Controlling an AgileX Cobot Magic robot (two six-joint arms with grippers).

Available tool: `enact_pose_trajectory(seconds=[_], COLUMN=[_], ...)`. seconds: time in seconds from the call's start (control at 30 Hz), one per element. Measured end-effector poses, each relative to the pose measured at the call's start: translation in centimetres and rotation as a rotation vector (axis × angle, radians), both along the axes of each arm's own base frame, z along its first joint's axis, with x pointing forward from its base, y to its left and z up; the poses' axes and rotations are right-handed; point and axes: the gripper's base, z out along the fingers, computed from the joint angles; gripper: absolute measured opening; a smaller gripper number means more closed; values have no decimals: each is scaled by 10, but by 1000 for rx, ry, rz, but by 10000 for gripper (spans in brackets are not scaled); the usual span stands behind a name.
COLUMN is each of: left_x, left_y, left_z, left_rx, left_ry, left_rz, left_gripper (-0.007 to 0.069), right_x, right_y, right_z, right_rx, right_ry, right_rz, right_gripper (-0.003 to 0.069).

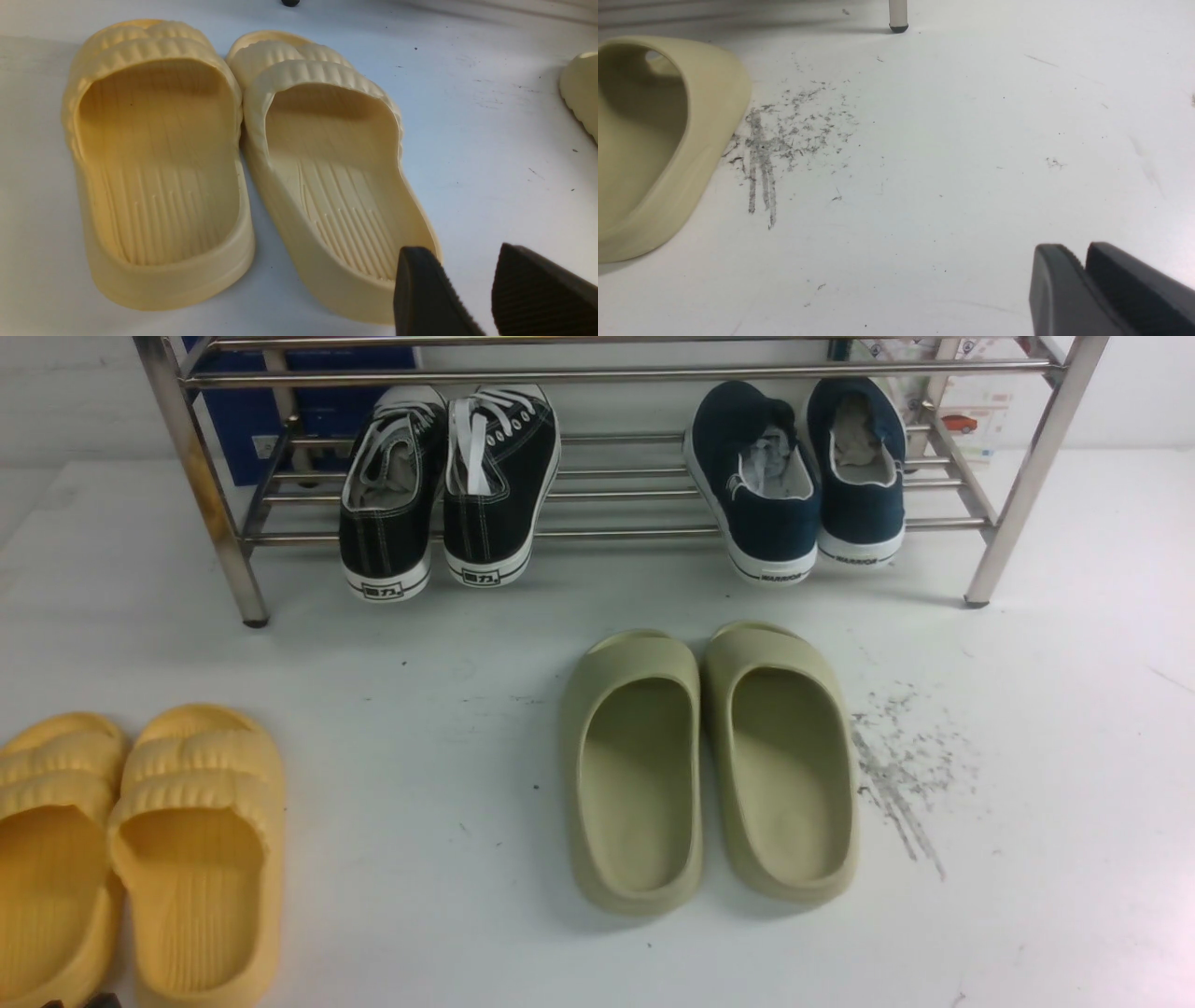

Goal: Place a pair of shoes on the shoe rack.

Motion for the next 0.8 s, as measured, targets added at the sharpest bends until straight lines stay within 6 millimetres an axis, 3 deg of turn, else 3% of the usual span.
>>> enact_pose_trajectory(seconds=[0.8], left_x=[0], left_y=[-4], left_z=[0], left_rx=[-115], left_ry=[8], left_rz=[-8], left_gripper=[239], right_x=[0], right_y=[0], right_z=[0], right_rx=[0], right_ry=[1], right_rz=[0], right_gripper=[145])
